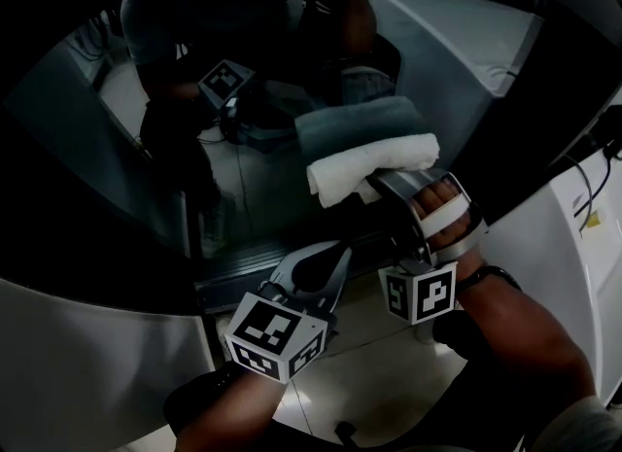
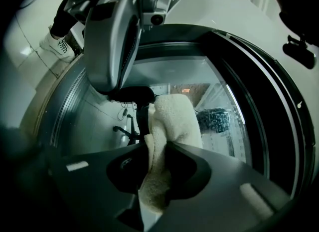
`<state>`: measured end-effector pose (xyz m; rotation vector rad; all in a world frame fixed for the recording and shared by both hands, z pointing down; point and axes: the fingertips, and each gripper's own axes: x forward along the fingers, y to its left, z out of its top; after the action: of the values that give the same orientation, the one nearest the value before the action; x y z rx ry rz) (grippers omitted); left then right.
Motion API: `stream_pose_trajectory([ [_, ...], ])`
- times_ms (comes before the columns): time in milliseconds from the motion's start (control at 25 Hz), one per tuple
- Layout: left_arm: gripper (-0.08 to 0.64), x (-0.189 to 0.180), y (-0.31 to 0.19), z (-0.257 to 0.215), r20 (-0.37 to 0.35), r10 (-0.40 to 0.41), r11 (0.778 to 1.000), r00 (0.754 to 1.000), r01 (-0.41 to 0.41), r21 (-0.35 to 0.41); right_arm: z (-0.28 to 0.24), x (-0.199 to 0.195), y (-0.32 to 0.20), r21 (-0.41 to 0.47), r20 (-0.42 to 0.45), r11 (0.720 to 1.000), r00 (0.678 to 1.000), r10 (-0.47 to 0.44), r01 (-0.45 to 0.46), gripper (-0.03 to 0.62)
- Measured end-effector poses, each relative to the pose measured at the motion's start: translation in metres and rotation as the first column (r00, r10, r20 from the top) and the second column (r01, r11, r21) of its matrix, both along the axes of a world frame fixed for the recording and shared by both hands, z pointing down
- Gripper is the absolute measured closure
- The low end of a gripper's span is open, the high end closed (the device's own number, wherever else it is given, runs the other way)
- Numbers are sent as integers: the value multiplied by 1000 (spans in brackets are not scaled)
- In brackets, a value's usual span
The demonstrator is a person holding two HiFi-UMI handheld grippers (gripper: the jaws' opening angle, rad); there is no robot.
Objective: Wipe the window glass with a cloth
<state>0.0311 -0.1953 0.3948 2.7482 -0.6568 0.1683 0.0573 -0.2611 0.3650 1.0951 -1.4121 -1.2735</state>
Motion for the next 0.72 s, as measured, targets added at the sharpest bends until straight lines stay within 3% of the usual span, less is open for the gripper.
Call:
stream_pose_trajectory([
  [720,543,0,7,9,59,21,1000,998,-22,3,26,-10,4,-40,20,999,1000,-7,8,512],
])
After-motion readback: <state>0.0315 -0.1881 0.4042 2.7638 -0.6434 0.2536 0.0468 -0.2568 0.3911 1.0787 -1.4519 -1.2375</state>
